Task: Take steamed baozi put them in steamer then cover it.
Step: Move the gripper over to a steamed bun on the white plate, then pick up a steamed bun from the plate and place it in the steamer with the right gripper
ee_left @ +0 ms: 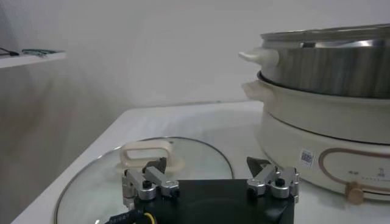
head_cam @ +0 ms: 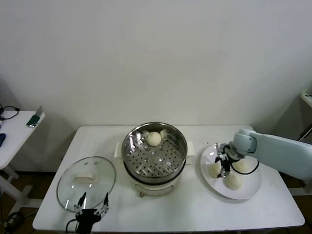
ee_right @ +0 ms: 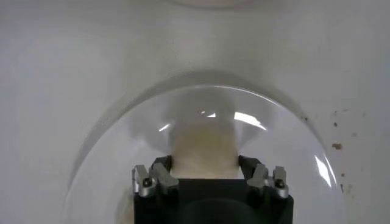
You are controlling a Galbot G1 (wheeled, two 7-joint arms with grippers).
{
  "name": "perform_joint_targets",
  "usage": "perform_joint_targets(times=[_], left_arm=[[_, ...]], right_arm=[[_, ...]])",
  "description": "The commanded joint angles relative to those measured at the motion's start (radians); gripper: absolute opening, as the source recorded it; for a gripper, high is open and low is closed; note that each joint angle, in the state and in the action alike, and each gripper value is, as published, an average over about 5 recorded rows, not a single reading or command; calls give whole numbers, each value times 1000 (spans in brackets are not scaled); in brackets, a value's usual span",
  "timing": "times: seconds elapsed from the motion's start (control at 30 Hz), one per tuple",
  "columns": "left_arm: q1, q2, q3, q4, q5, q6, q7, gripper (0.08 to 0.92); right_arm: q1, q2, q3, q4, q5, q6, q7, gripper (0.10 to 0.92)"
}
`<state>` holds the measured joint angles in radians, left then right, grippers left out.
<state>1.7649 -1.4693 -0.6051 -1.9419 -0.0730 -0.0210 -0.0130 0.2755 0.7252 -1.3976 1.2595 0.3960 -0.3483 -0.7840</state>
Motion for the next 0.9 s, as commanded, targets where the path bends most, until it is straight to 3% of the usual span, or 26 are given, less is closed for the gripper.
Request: perform_joint_targets(times=[0.03, 0.23, 0.5, 0.9], left_arm=[[0, -4, 1, 0, 2, -2, -1, 823], [5, -6, 3, -6, -1, -2, -1, 823], [4, -4, 4, -14, -1, -1, -2, 823], [4, 0, 10, -21, -3, -3, -3, 823]], right_arm=[[-11, 8, 17, -9, -3, 0, -12, 714], [102, -20, -35, 27, 31, 19, -39, 697], [577, -22, -326, 121, 187, 81, -129, 696], [852, 176, -289, 282, 475, 36, -134, 696]])
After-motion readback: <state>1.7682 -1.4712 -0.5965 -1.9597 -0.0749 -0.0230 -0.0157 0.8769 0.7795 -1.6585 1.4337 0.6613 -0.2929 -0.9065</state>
